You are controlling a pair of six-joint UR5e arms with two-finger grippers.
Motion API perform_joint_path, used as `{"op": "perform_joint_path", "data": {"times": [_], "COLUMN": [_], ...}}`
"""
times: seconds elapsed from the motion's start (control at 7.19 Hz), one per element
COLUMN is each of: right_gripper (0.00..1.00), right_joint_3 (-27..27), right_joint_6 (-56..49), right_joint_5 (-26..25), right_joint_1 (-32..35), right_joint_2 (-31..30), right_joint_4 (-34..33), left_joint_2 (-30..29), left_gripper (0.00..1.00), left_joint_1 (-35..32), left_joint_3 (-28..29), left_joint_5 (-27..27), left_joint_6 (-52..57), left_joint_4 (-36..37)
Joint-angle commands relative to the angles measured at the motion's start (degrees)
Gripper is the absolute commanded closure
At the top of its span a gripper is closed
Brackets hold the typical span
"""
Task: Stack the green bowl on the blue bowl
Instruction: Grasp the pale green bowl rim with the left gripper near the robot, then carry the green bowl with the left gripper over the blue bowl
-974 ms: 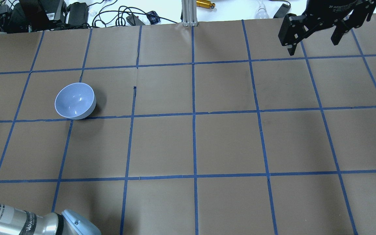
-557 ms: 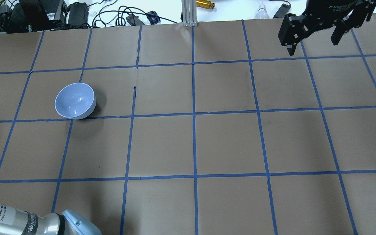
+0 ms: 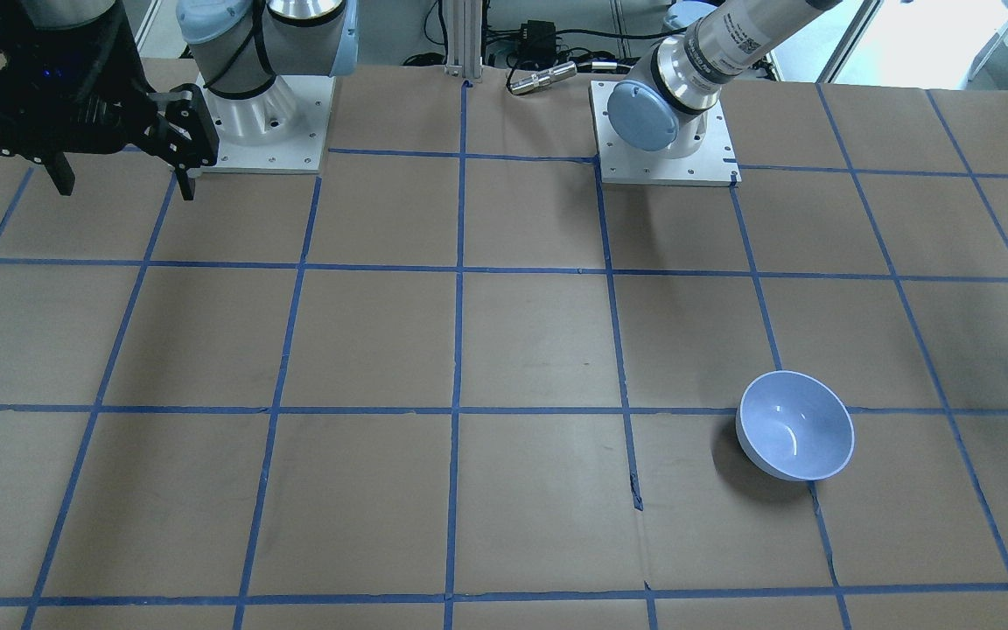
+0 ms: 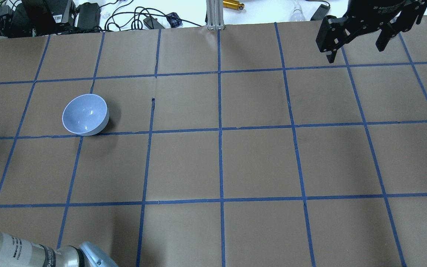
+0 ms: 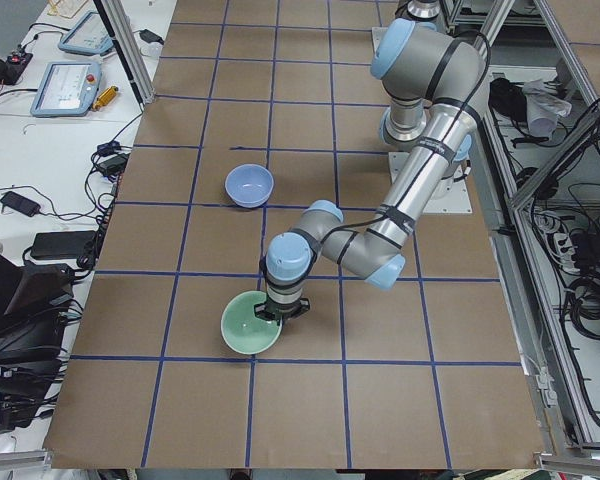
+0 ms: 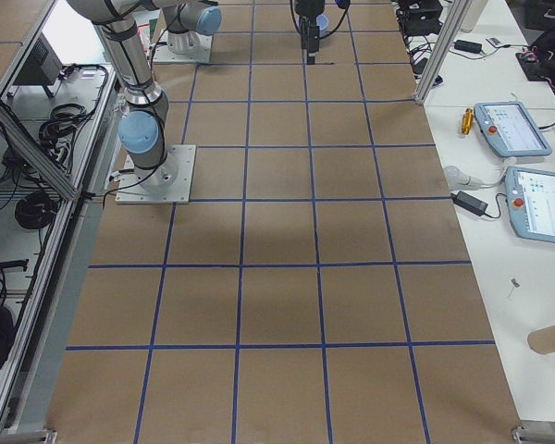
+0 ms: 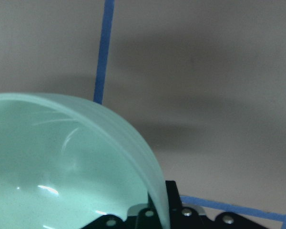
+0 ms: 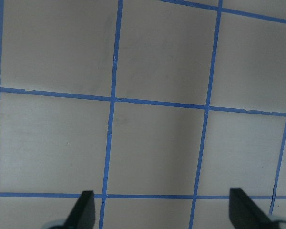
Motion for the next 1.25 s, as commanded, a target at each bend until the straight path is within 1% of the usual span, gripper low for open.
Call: {"op": "perform_joint_path", "data": {"times": [0.0, 0.14, 0.42, 0.56, 0.83, 1.11], "right_gripper": [0.0, 0.0, 0.0, 0.0, 0.0, 0.0], "right_joint_3": [0.0, 0.0, 0.0, 0.0, 0.0, 0.0], "right_joint_6": [0.0, 0.0, 0.0, 0.0, 0.0, 0.0], "right_joint_5": [0.0, 0.0, 0.0, 0.0, 0.0, 0.0], "right_joint_1": [-0.1, 0.0, -0.1, 0.0, 0.0, 0.0], "right_joint_2": [0.0, 0.0, 0.0, 0.0, 0.0, 0.0], "right_joint_4": [0.0, 0.0, 0.0, 0.0, 0.0, 0.0], "left_joint_2": [4.9, 6.6, 9.1, 9.5, 10.1, 9.4], "left_gripper": [1.0, 1.0, 1.0, 1.0, 1.0, 1.0], "left_joint_1": [-7.0, -10.5, -17.3, -20.5, -29.2, -34.4], "left_joint_3": [0.1, 0.0, -0.6, -0.8, -2.7, -4.8], "left_joint_5": [0.6, 1.7, 1.9, 2.7, 4.0, 4.9], "left_joint_6": [-6.1, -8.3, -17.9, -22.6, -34.1, -43.5], "left_joint_4": [-4.5, -5.4, -9.3, -9.9, -10.2, -10.2]}}
